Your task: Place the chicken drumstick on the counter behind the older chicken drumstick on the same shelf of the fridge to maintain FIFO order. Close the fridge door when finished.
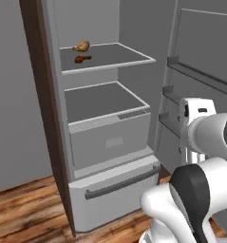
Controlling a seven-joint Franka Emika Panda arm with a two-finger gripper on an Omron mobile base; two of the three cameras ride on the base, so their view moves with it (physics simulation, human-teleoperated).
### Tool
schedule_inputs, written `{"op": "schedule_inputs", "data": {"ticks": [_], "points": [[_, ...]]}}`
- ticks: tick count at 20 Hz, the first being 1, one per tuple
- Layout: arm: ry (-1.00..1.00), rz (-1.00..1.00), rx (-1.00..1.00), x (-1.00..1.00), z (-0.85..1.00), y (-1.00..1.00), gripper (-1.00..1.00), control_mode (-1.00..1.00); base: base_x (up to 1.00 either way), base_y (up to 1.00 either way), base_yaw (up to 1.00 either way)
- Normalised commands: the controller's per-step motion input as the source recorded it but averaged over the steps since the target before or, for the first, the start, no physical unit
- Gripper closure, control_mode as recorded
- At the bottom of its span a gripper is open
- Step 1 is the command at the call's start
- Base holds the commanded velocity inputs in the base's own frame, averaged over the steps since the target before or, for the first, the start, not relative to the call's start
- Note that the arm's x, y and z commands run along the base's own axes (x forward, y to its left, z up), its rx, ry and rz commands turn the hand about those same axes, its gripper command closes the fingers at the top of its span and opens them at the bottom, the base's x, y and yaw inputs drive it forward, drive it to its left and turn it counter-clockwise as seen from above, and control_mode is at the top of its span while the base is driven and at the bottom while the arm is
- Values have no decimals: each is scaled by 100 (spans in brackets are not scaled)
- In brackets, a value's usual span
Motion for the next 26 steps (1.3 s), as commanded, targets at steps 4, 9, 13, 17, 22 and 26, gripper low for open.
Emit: {"op": "schedule_inputs", "data": {"ticks": [4, 9, 13, 17, 22, 26], "points": [[0, 0, 0, 0, 0, 0, -100, 100, -67, 10, -63], [0, 0, 0, 0, 0, 0, -100, 100, -49, 0, -74], [0, 0, 0, 0, 0, 0, -100, 100, -36, 0, -79], [0, 0, 0, 0, 0, 0, -100, 100, -14, 0, -76], [0, 0, 0, 0, 0, 0, -100, 100, -4, -9, -72], [0, 0, 0, 0, 0, 0, -100, 100, 0, -34, -63]]}}
